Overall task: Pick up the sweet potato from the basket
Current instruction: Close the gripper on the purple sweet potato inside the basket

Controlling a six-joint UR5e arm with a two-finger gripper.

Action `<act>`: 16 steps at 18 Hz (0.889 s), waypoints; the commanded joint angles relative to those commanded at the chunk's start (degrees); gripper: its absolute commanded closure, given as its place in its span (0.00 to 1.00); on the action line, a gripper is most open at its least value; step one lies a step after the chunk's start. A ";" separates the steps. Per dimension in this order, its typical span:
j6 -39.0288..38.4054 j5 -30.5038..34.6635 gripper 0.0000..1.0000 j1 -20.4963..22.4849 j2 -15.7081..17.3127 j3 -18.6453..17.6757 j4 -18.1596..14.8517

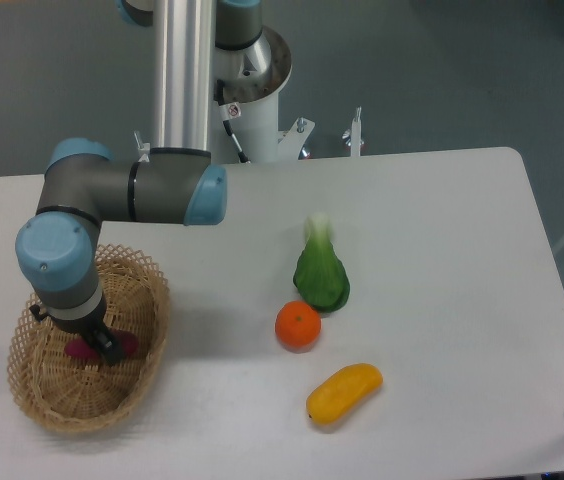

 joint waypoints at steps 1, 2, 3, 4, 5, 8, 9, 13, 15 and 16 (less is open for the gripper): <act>0.00 0.27 0.05 0.00 -0.35 0.00 1.40; 0.00 0.36 0.08 0.00 -0.70 0.00 2.11; 0.00 0.45 0.12 0.00 -0.88 0.00 2.29; 0.00 0.45 0.19 0.00 -1.06 0.00 2.47; -0.08 0.45 0.25 0.00 -1.23 -0.09 2.47; -0.26 1.50 0.60 0.00 -1.23 -0.09 2.47; -0.35 1.94 0.72 -0.09 -1.06 -0.09 2.47; -0.70 1.77 0.95 -0.26 2.10 0.17 1.86; -0.96 1.76 0.95 -0.18 3.77 0.35 1.60; -1.22 1.68 0.95 0.00 4.47 0.26 1.51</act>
